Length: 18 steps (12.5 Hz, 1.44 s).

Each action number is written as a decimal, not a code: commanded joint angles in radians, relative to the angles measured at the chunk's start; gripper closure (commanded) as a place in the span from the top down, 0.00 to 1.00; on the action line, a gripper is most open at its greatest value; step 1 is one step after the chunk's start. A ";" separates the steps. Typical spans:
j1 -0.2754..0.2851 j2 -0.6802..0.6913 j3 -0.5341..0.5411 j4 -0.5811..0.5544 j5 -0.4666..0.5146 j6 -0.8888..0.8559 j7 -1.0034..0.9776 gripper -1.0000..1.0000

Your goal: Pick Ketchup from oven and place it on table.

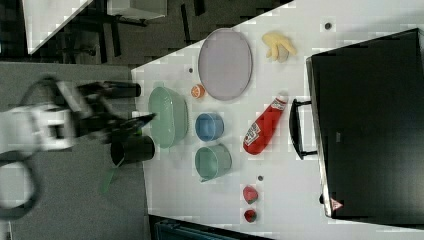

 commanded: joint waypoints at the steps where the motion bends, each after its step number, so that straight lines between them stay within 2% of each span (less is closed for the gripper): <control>1: -0.001 0.001 0.002 0.047 -0.028 -0.257 0.050 1.00; 3: -0.001 0.001 0.002 0.071 -0.028 -0.299 0.050 1.00; 18: -0.001 0.020 0.002 0.064 -0.028 -0.300 0.050 1.00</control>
